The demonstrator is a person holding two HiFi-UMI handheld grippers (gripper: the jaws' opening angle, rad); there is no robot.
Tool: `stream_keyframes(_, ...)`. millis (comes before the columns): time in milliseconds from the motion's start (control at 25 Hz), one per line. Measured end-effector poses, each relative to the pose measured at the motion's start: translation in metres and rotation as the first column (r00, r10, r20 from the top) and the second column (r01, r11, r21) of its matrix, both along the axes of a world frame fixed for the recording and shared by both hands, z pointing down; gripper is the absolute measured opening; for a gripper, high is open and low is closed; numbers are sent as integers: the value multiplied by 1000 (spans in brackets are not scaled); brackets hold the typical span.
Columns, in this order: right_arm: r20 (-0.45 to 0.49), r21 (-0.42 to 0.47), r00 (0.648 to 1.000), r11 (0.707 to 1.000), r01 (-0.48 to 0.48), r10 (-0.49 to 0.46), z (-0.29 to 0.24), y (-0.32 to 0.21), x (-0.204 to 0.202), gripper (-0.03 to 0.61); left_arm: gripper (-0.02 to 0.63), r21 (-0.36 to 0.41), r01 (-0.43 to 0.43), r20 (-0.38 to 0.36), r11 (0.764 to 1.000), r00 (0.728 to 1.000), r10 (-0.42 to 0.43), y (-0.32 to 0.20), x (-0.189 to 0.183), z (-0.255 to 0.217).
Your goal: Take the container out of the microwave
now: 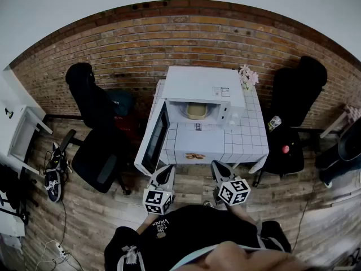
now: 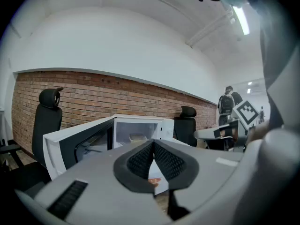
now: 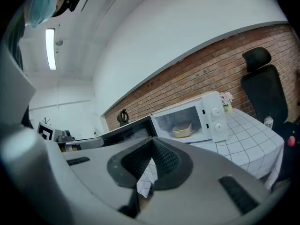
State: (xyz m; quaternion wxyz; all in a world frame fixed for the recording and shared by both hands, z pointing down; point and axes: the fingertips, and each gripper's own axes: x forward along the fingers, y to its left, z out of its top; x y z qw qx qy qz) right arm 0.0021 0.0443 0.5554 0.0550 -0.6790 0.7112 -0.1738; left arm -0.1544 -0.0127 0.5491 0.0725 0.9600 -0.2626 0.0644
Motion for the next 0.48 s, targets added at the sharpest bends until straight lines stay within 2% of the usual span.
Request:
stream_keyframes(240, 31, 6, 1000, 1000, 2, -2, 1, -4, 2, 3, 11, 21, 0, -23, 1000, 1000, 1, -5, 3, -2)
stream_keyframes(480, 48, 10, 999, 1000, -4, 3, 3, -11, 22, 5, 12, -10, 7, -22, 1000, 1000, -7, -5, 21, 5)
